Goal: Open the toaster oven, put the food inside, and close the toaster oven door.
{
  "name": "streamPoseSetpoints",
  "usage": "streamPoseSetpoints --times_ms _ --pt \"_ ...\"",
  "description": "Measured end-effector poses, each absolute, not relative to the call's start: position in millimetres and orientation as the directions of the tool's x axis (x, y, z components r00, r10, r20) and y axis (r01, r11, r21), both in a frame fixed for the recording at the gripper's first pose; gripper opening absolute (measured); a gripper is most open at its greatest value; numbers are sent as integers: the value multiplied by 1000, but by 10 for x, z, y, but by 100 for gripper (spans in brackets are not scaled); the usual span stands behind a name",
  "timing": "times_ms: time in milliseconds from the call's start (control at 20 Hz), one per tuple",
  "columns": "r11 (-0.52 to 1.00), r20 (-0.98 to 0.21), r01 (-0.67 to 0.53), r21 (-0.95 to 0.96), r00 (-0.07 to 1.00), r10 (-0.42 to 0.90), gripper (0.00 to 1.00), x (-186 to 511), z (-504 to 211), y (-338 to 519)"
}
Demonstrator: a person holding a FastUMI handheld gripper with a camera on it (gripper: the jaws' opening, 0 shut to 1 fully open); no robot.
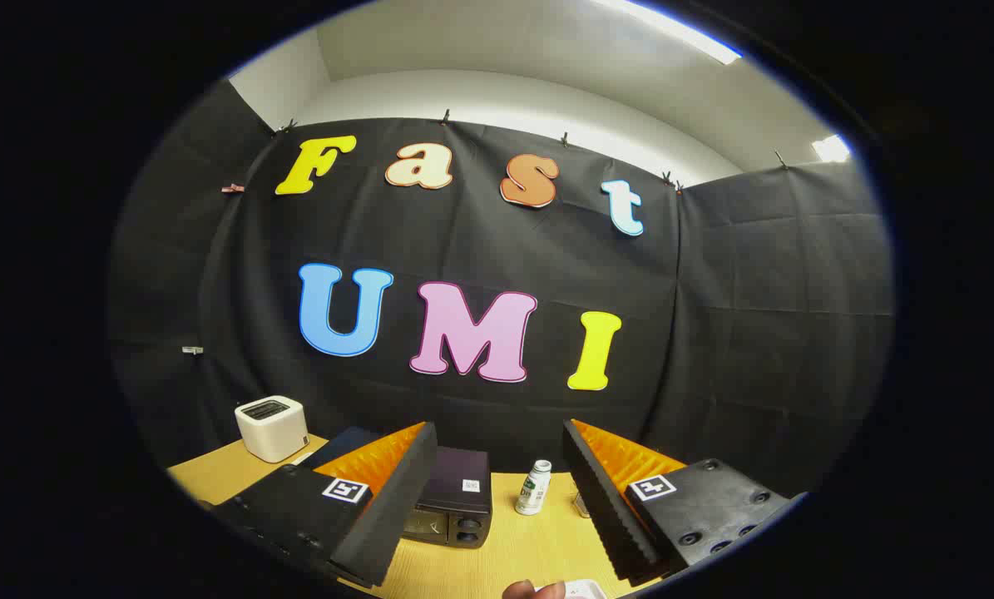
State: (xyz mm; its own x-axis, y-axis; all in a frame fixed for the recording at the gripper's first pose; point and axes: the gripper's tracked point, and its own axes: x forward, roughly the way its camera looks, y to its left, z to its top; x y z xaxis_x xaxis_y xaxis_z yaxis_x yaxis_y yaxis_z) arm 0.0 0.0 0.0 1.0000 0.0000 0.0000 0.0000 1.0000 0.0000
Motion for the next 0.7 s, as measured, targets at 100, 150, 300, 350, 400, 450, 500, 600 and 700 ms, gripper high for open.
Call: streamPoseSetpoints --times_ms 100,150,300,350,400,450,500,600,700 --pt "1000 -1 2 0 1000 -2 97 -4 -10 -8" --pt "1000 -2 3 1 1000 -3 97 -18 -21 -15" --pt "1000 -12 3 6 1000 -3 97 -22 -49 6" --pt "1000 -16 3 7 1000 -3 97 -32 -51 26" --pt "1000 -17 0 9 1000 0 97 -39 -65 38" --pt "1000 -18 -2 10 1000 2 97 -44 -59 59" --pt "1000 -17 -5 9 1000 5 97 -59 -63 78" --pt "1000 -23 -12 9 1000 12 97 -58 -83 123" --pt "1000 -28 -17 12 999 17 98 -71 -108 163"
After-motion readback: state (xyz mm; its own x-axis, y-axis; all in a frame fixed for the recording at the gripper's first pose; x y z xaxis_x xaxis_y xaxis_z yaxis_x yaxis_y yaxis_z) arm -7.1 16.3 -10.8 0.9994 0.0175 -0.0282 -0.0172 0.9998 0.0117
